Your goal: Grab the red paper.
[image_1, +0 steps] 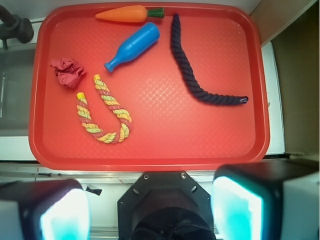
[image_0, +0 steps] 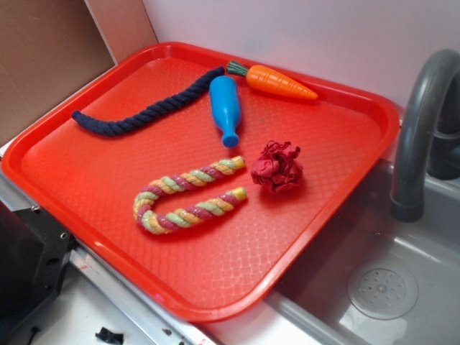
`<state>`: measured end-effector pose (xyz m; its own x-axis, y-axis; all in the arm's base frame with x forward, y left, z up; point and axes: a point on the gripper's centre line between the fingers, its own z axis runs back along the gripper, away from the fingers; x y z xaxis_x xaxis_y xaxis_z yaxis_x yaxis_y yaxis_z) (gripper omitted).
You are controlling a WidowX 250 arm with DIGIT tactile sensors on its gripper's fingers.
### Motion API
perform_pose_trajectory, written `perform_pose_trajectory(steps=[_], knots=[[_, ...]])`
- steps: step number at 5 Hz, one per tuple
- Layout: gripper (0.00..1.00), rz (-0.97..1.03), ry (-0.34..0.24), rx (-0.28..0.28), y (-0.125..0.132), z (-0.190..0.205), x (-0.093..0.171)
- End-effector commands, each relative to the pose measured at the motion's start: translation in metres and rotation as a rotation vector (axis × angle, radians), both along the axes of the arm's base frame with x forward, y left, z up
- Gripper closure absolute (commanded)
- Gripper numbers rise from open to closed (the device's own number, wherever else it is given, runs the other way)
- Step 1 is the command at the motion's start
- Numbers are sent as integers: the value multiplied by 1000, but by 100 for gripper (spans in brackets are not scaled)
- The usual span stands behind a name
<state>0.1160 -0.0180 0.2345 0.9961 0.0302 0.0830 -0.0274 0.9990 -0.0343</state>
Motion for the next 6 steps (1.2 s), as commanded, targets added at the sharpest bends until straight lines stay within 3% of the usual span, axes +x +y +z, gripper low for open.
perform_pose_trajectory(steps=[1,3,4,5,6], knots=[[0,0,0,0,0,0,0],[0,-392,-118,56,-30,-27,38],[0,-636,-144,42,-51,-44,60],[0,-799,-175,167,-73,-60,82],[0,-921,-244,157,-86,-71,103]])
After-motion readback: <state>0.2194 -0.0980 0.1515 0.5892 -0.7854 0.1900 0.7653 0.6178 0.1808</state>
